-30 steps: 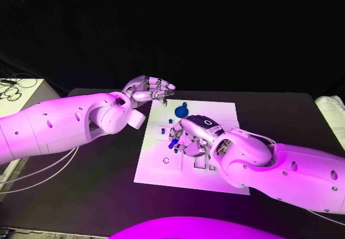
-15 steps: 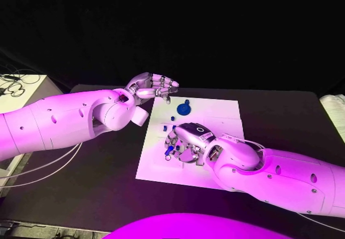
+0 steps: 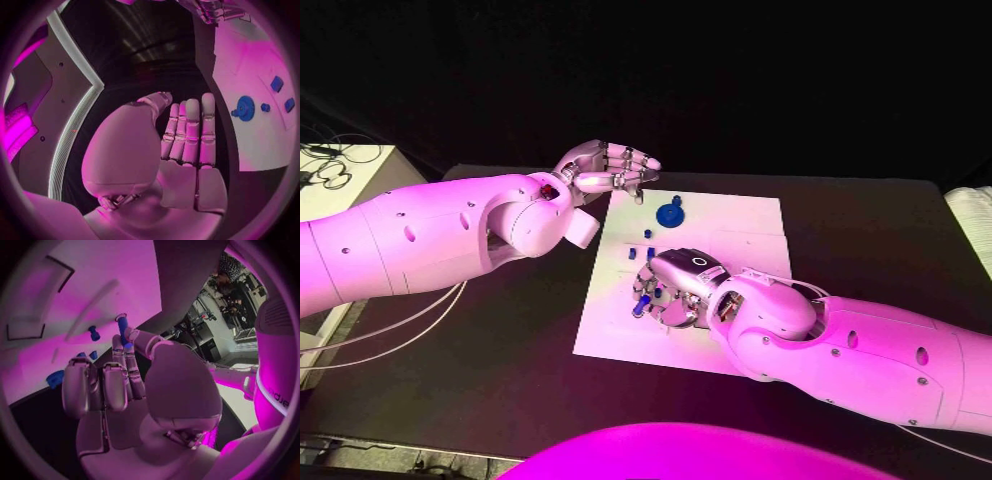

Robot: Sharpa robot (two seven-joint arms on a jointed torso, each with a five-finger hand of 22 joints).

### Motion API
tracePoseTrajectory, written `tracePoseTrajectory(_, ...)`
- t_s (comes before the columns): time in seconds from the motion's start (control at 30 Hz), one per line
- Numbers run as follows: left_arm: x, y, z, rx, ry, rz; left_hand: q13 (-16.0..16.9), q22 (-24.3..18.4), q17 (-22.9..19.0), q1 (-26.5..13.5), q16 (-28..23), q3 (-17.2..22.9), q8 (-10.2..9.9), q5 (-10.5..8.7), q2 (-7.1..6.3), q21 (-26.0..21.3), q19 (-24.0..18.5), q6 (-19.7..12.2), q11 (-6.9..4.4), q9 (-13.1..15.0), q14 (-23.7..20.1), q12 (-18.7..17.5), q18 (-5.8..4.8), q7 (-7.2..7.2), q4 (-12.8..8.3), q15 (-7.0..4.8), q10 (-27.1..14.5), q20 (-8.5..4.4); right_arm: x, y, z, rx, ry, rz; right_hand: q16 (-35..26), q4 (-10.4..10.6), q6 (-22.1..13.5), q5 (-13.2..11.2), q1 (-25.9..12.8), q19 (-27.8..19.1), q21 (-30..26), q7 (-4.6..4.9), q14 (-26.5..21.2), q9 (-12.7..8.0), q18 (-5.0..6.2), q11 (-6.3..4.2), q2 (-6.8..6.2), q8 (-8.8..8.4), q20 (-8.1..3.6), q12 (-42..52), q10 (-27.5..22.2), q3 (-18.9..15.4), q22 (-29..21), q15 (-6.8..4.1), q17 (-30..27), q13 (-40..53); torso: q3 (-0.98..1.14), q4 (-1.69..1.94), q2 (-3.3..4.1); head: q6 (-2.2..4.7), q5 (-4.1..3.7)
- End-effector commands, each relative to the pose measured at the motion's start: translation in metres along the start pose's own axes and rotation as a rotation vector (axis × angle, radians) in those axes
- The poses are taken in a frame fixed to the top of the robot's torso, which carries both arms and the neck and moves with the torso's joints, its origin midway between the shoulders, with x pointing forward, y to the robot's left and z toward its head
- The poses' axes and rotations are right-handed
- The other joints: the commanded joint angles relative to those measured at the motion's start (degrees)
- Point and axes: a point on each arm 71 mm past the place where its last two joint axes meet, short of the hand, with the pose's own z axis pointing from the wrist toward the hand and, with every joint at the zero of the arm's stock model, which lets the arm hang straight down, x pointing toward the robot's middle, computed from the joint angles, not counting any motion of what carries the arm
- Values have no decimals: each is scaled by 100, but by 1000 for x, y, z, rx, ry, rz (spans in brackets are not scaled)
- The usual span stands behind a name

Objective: Assemble the parts on the task board

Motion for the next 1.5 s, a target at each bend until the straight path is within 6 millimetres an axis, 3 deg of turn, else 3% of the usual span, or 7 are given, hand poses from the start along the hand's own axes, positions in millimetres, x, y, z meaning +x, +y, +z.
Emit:
tracePoseTrajectory(0.03,2,-1,0,7,16,-11,-7,-5,-4,26,-35,-14,-1,23,23,-28,37,-32,-5,-8,-24,-22,76,14,-13,-4,-40,23,3,1,0,-1,29,-27,5,-15,-7,6,-15,339,-27,19,265,7,-55,-187,70,16,-23,12,209,6,1110,-22,3,206,-3,2,-2,-4,-7)
tracePoseTrajectory(0.63,3,-1,0,6,16,-11,-7,-5,-4,26,-35,-14,-1,23,23,-28,37,-32,-5,-8,-24,-22,76,14,-13,-4,-40,23,9,3,3,28,47,-101,-14,-10,-78,-3,-108,327,-77,26,257,19,-47,-171,40,-17,-12,-45,160,-22,1100,-10,-27,228,-3,8,4,-25,2)
tracePoseTrajectory(0.73,3,-1,1,6,19,-12,-7,-5,-4,26,-35,-14,-1,23,23,-28,37,-32,-5,-8,-24,-22,76,14,-13,-4,-40,23,10,4,4,31,45,-115,-19,-8,-133,-5,-161,319,-114,45,255,18,-42,-150,3,-48,-2,-85,116,-31,1092,5,-32,234,-1,39,13,-25,3)
tracePoseTrajectory(0.87,4,-1,1,5,20,-12,-7,-5,-4,26,-35,-14,-1,23,23,-28,37,-32,-5,-8,-24,-22,76,14,-13,-4,-40,23,13,8,5,17,45,-121,6,-12,-217,8,-243,308,-162,72,267,12,-35,-116,-82,-101,21,-152,50,-27,1083,35,4,246,-4,53,7,-45,6)
tracePoseTrajectory(1.1,4,-1,1,4,20,-12,-7,-5,-4,26,-35,-14,-1,23,23,-28,37,-32,-5,-8,-24,-22,76,14,-13,-4,-40,23,16,12,7,-12,50,-111,-61,50,-436,139,-486,231,-478,119,219,-5,13,-18,-313,-214,92,-287,-274,-114,1006,122,-116,231,-7,2,1,-21,1)
tracePoseTrajectory(1.33,4,-1,1,4,19,-12,-7,-5,-4,26,-35,-14,-1,23,23,-28,37,-32,-5,-8,-24,-22,76,14,-13,-4,-40,23,15,9,6,-14,44,-100,-189,86,-721,129,-570,124,-888,171,104,-37,77,54,-435,-328,161,-303,-657,-266,900,190,-341,206,-3,12,-2,-28,-4)
tracePoseTrajectory(1.5,3,-1,1,3,16,-11,-8,-8,-2,25,-35,-21,1,24,35,-35,39,-36,-4,-10,-25,-18,77,15,-11,-3,-49,25,13,7,5,-12,20,-92,-336,108,-952,114,-504,5,-1317,177,-57,-71,143,112,-423,-432,219,-174,-1090,-517,791,245,-639,217,1,20,-5,-18,-12)
